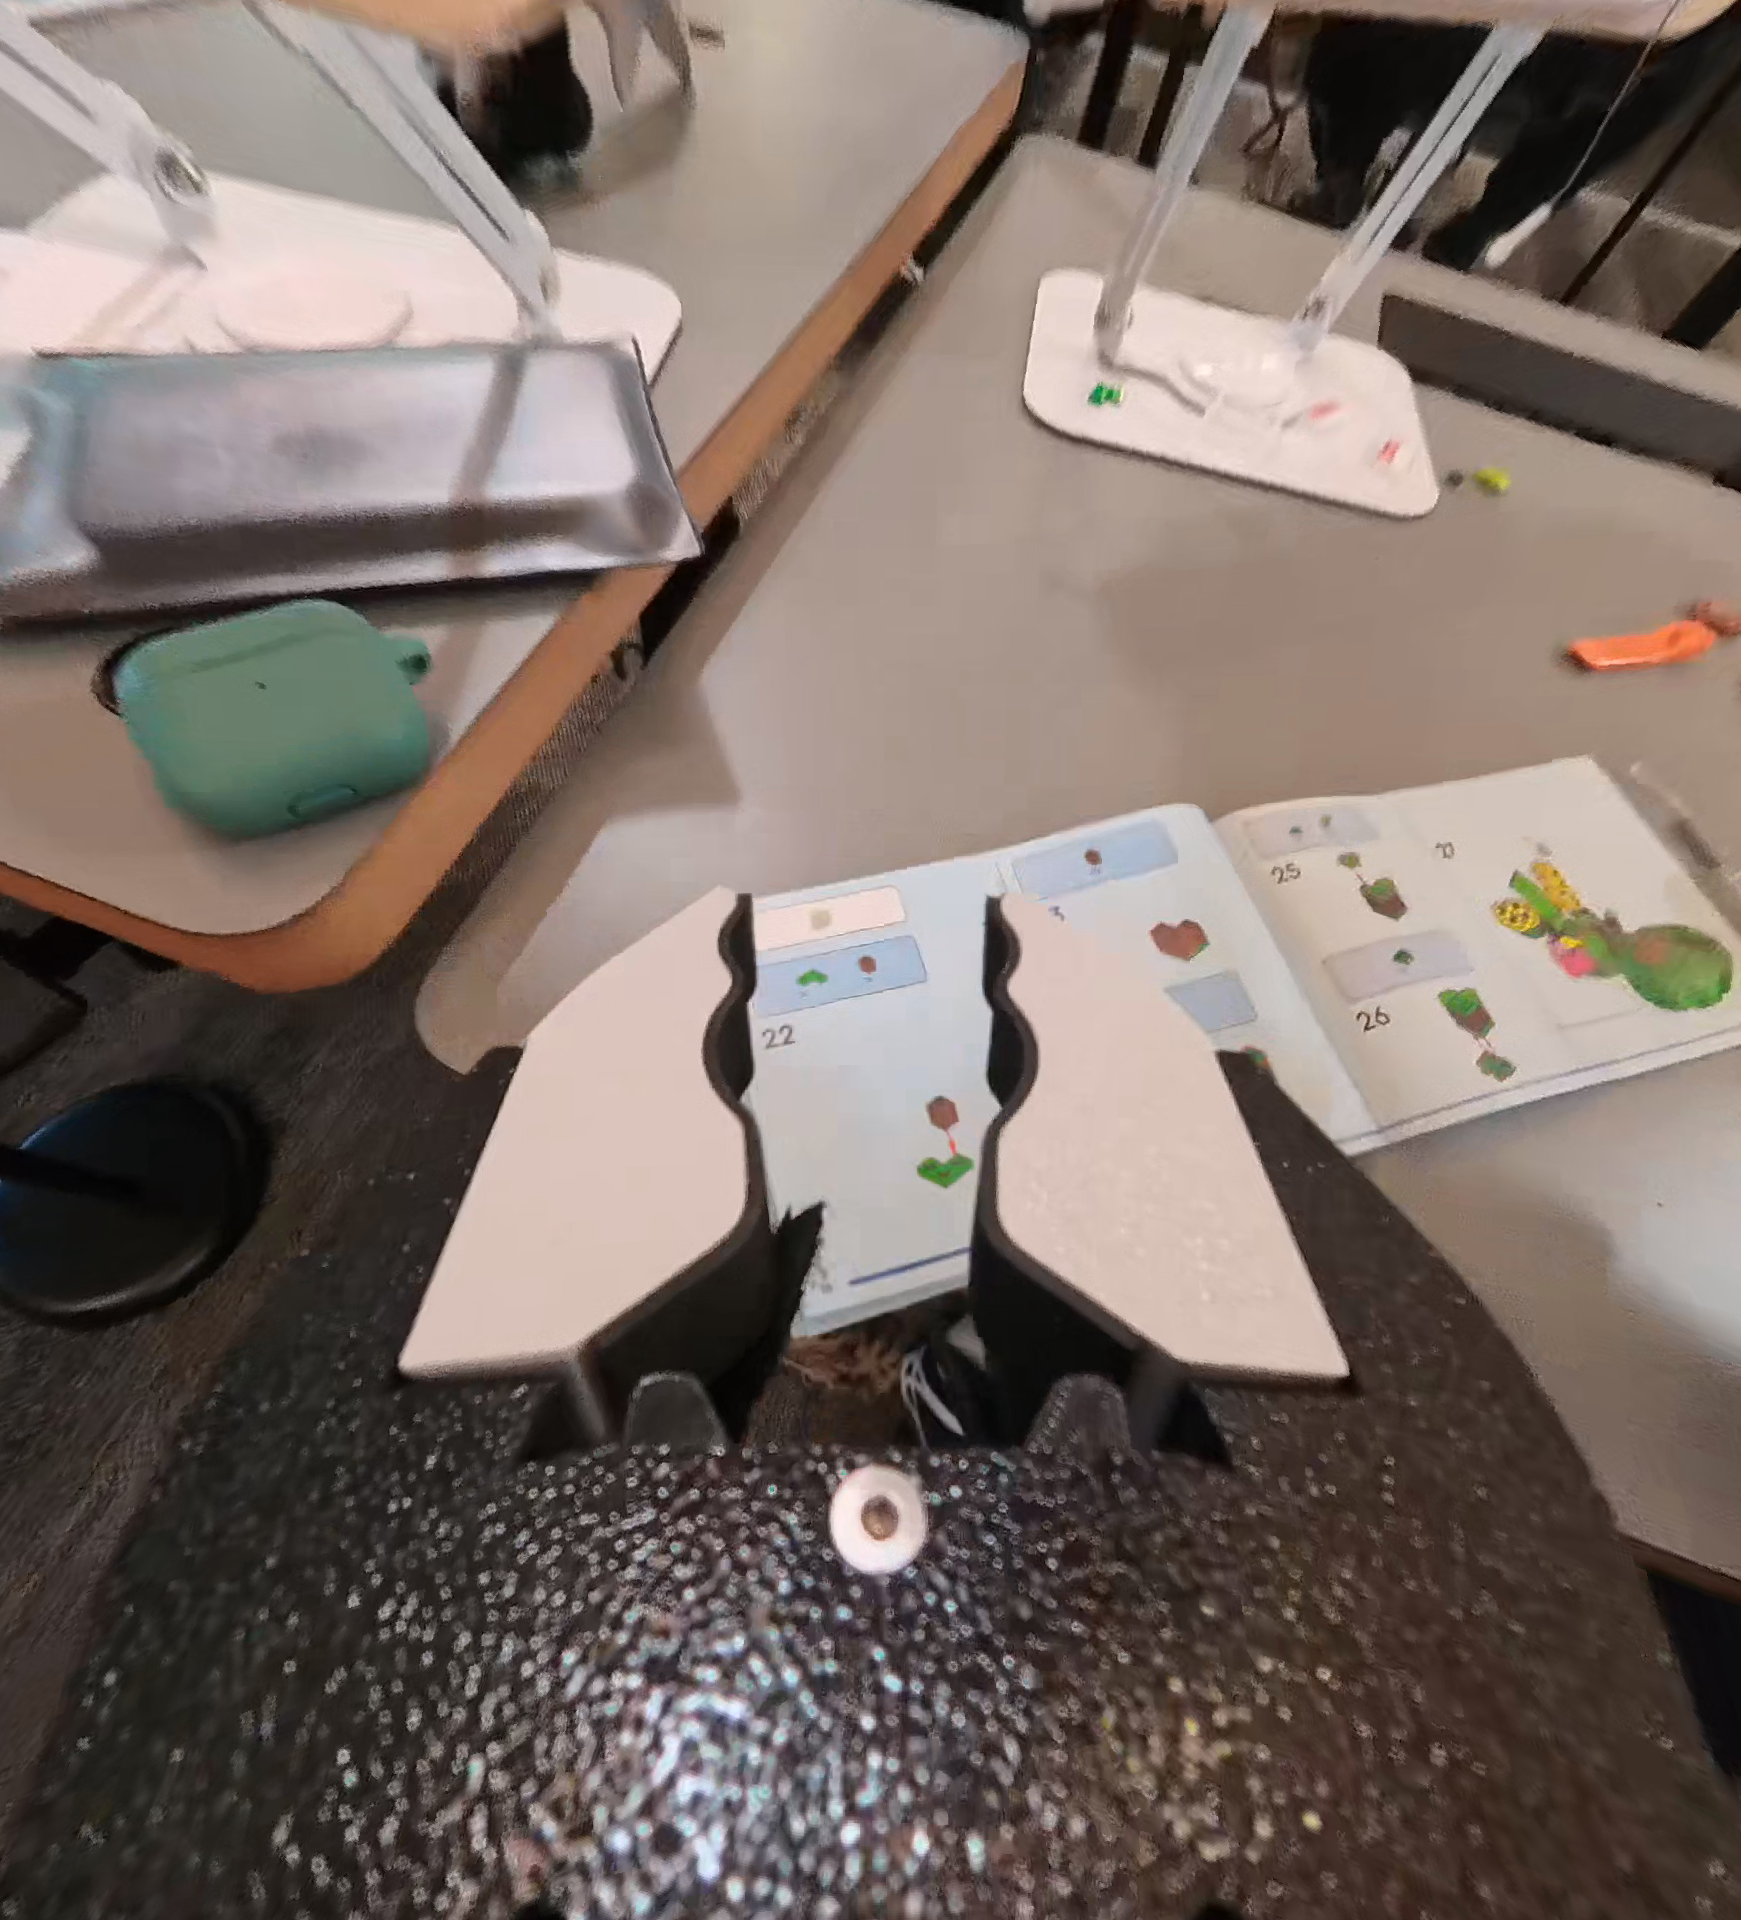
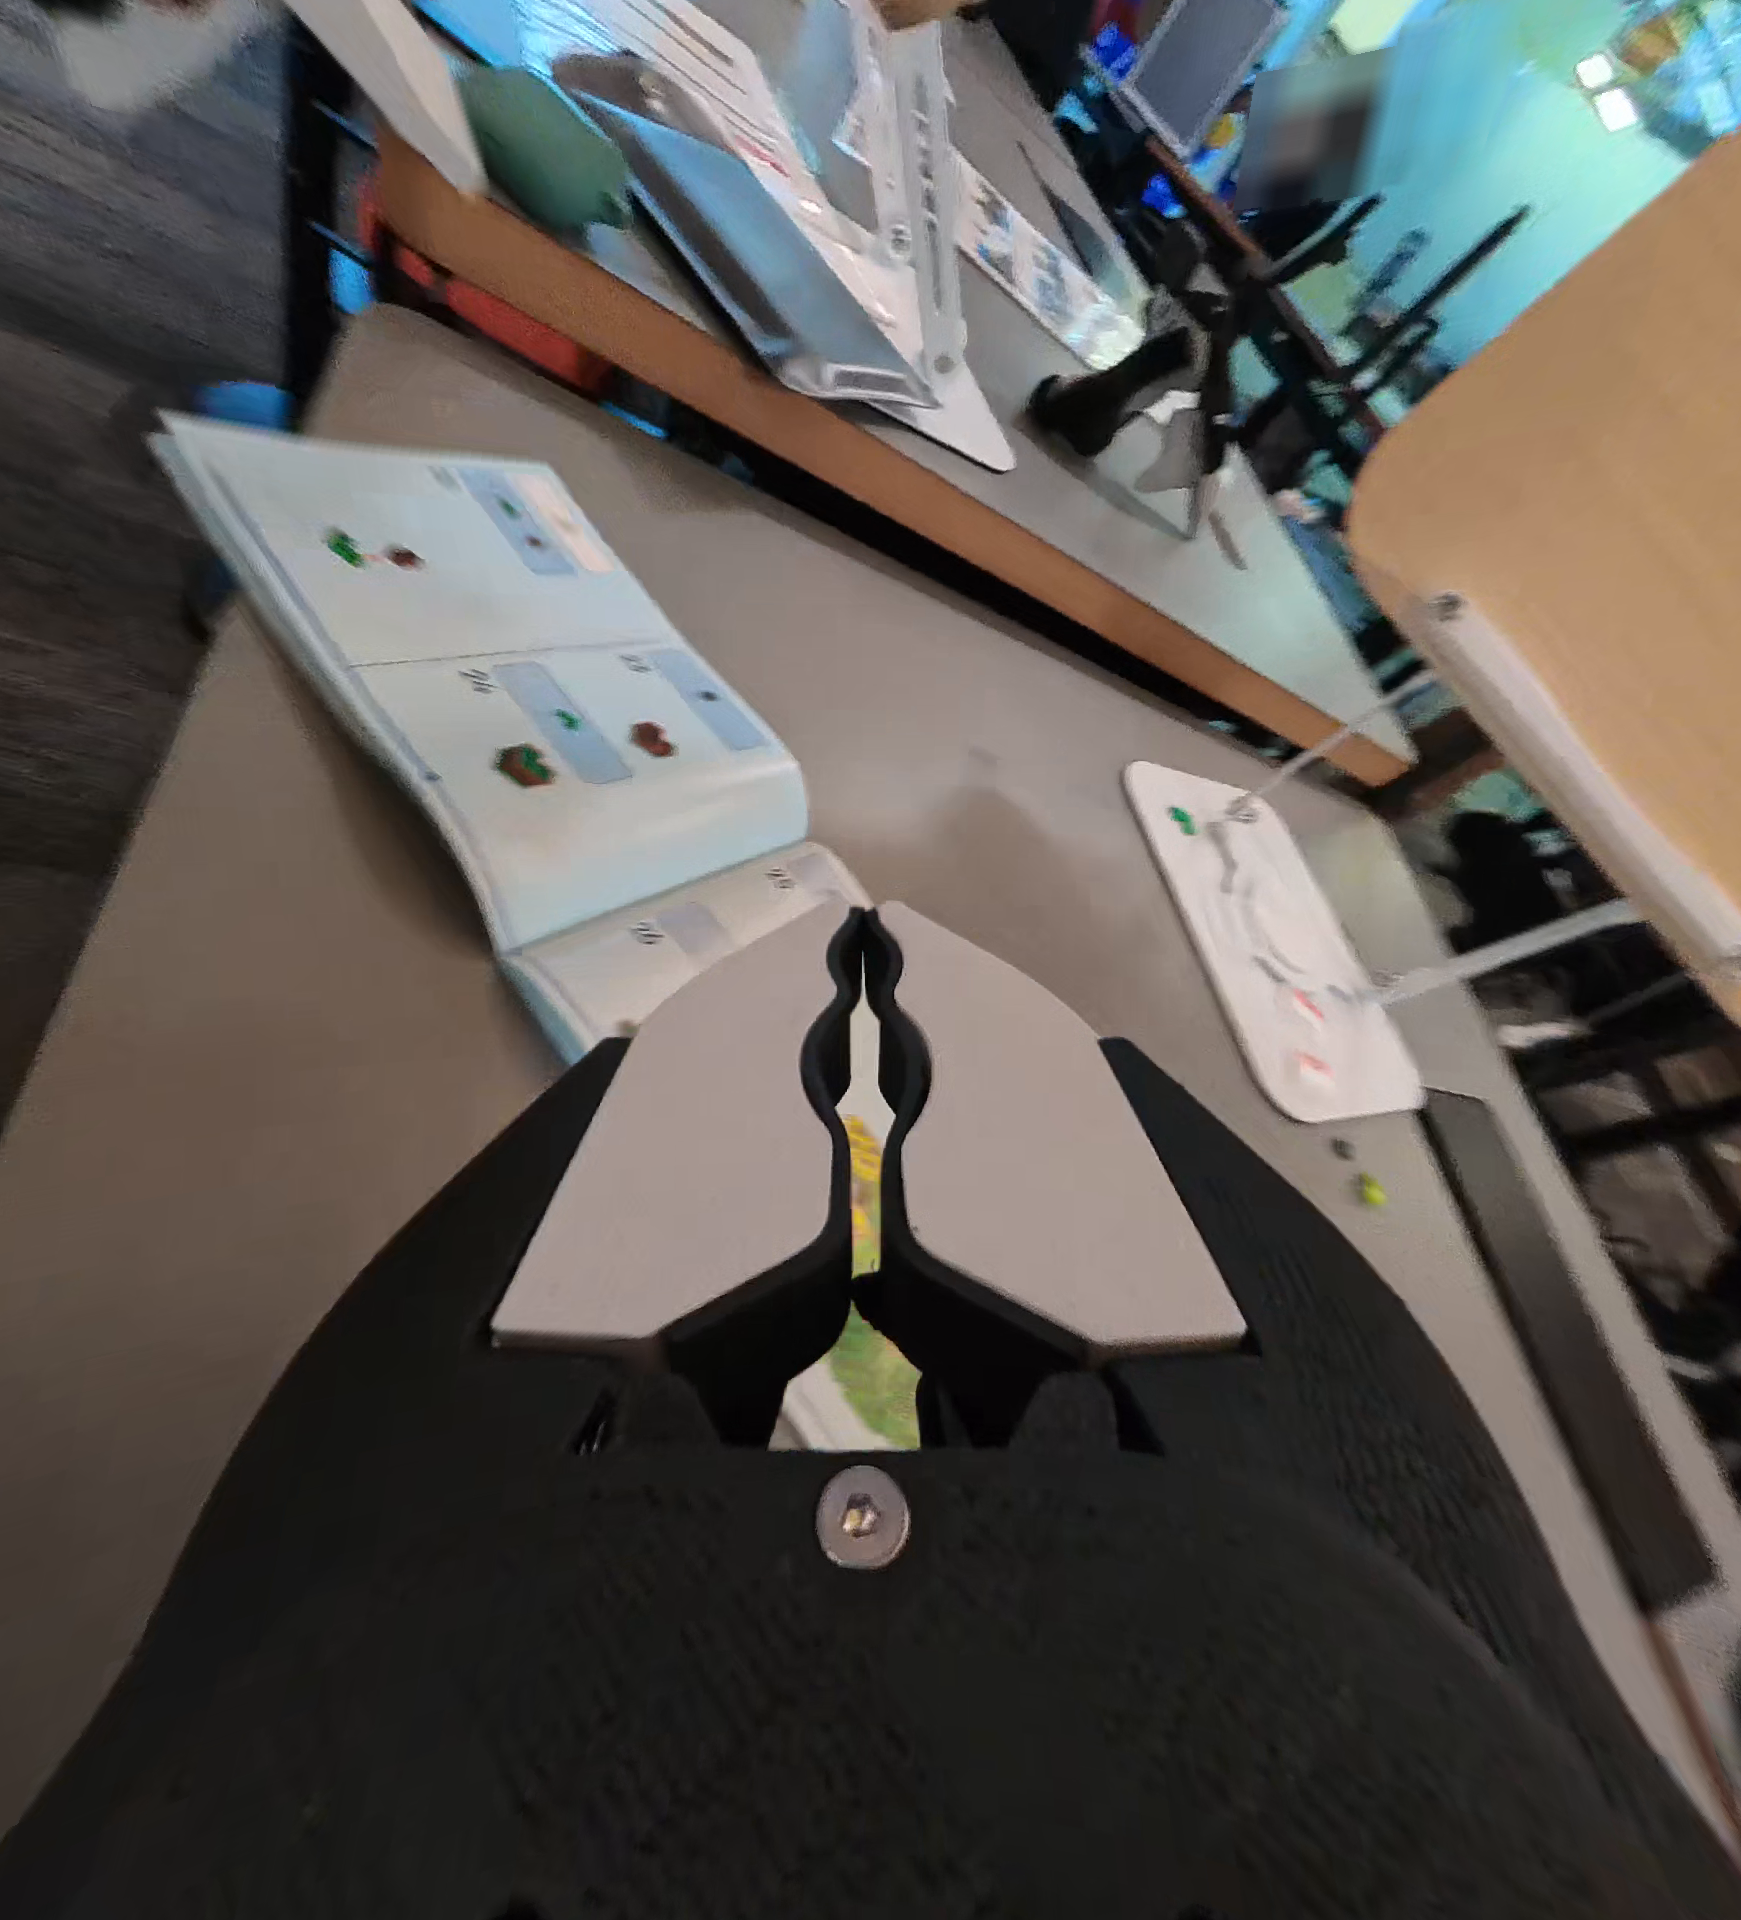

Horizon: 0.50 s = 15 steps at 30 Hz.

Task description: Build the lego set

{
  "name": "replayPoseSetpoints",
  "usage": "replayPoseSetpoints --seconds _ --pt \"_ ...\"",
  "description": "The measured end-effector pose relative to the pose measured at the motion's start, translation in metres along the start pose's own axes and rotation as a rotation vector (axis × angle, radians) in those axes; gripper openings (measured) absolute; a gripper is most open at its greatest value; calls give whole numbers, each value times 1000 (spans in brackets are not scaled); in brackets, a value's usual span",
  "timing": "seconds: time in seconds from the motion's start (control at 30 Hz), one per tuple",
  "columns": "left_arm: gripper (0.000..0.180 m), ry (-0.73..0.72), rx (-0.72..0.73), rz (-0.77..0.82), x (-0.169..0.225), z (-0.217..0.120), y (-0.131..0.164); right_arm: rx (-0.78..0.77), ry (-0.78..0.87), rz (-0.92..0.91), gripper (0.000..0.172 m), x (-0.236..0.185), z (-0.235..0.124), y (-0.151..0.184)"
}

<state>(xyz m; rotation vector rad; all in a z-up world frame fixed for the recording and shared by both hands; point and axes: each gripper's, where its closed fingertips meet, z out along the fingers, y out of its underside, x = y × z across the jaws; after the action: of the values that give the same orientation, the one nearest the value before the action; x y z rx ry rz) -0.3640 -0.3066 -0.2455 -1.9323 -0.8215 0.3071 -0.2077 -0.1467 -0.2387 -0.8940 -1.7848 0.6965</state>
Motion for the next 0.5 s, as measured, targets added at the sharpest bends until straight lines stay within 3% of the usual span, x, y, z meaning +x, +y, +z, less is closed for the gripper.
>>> replayPoseSetpoints --seconds 0.03,0.13,0.3,0.5 --pt "42 7 -13 -11 1 3 2 10 -68 33 0 -11 2 -2" --pt "41 -13 31 -33 -1 -1 -5 43 -253 74 10 -49 20 -18" --pt "37 -52 106 -31 -11 -14 -17 6 -498 -31 32 -116 74 -42" --pt "38 -69 116 -60 -25 -18 -15 -78 -685 -104 36 -173 129 -58"
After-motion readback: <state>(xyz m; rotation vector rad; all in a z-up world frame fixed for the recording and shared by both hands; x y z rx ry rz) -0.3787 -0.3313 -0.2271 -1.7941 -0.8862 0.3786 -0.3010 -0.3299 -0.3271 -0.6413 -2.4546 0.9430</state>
